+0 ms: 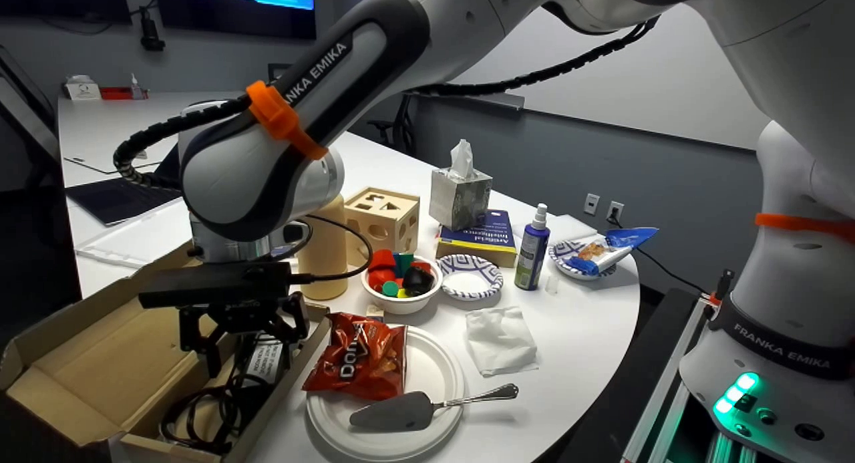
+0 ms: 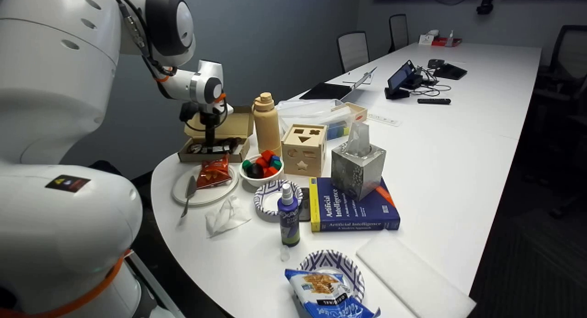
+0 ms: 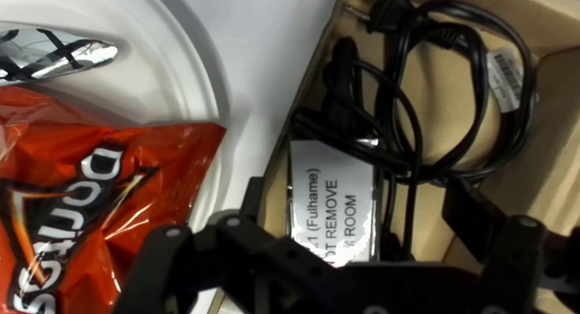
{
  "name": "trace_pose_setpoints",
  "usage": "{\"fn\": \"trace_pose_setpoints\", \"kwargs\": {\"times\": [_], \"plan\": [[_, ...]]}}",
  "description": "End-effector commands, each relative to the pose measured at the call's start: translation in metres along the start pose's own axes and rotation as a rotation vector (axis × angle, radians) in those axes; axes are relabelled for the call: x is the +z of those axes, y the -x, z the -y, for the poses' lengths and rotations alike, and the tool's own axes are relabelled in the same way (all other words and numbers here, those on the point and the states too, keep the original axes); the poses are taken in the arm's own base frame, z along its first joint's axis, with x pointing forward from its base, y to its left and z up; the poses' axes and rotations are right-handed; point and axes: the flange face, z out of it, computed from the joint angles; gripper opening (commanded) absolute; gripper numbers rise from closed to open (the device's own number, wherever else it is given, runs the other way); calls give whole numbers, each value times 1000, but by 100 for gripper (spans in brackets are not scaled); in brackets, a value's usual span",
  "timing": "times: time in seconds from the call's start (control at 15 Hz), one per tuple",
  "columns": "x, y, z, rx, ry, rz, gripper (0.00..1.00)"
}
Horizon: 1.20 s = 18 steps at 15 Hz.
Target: Remove the black cable from the box
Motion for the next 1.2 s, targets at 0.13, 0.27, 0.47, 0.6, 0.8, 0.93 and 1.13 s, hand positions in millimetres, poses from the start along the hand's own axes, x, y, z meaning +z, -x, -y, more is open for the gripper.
{"fn": "trace_pose_setpoints", "kwargs": {"times": [0.13, 0.27, 0.47, 0.6, 0.8, 0.93, 1.13], "plan": [[5, -10, 10, 15, 22, -24, 100], [10, -13, 9, 18, 26, -25, 100], [16, -17, 8, 21, 37, -28, 100], [19, -18, 8, 20, 44, -28, 100], [25, -18, 7, 17, 56, -24, 100], [29, -17, 7, 15, 62, -21, 100], [34, -14, 7, 11, 70, -22, 73]]}}
